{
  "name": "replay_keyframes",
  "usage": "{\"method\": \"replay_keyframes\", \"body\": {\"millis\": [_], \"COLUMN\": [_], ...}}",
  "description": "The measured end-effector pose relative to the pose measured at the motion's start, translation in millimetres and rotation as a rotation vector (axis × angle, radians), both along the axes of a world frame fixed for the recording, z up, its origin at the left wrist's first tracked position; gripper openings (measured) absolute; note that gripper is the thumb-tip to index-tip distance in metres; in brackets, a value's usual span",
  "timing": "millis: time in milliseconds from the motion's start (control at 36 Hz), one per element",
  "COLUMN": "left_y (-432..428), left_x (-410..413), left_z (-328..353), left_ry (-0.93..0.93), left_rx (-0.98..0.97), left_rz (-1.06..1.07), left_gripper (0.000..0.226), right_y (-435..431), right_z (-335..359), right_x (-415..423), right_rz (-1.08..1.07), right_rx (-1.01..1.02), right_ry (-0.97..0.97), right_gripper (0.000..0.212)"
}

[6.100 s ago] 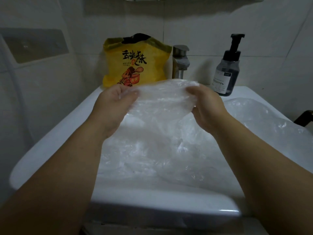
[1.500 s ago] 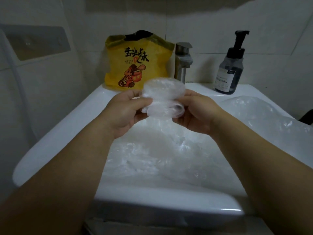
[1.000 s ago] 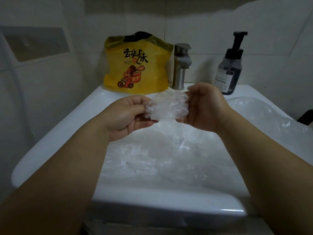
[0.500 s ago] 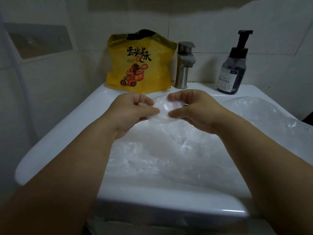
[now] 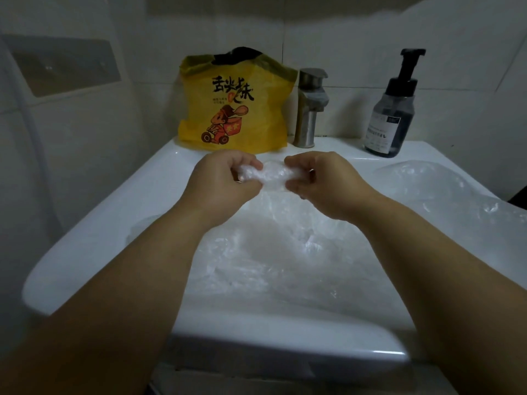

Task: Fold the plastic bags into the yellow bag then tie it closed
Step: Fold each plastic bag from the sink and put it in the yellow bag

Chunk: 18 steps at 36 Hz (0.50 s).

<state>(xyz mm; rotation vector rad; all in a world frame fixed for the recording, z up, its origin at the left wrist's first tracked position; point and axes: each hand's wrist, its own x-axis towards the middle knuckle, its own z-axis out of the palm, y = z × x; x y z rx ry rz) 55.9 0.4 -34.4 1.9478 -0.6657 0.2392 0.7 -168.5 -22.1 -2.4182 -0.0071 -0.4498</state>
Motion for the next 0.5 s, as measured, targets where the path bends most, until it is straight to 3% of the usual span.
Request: {"method": "replay_keyframes", "body": {"millis": [83, 167, 389, 500], "left_y": [2, 5, 4, 4], "left_x": [1, 3, 1, -2], "left_z": [2, 2, 9, 13], "left_ry": [-0.03, 0.029, 0.318, 0.425], "left_rx": [-0.008, -0.004, -0.114, -0.205], "left_rz": [0.003, -0.046, -0.184, -0.232], "left_gripper": [0.012, 0.009, 0.008, 0.014], "right_y": [-5, -9, -4, -4], "right_z": [1, 3, 7, 10], "right_x": [-1, -3, -6, -6], "right_rz": [0.004, 0.005, 0.12, 0.208], "right_rx": [-0.085, -0.052, 0.458, 0.614], "right_ry": [-0.042, -0.072, 0.04, 0.093], "right_gripper": [0.027, 0.028, 0.008, 0.013]}}
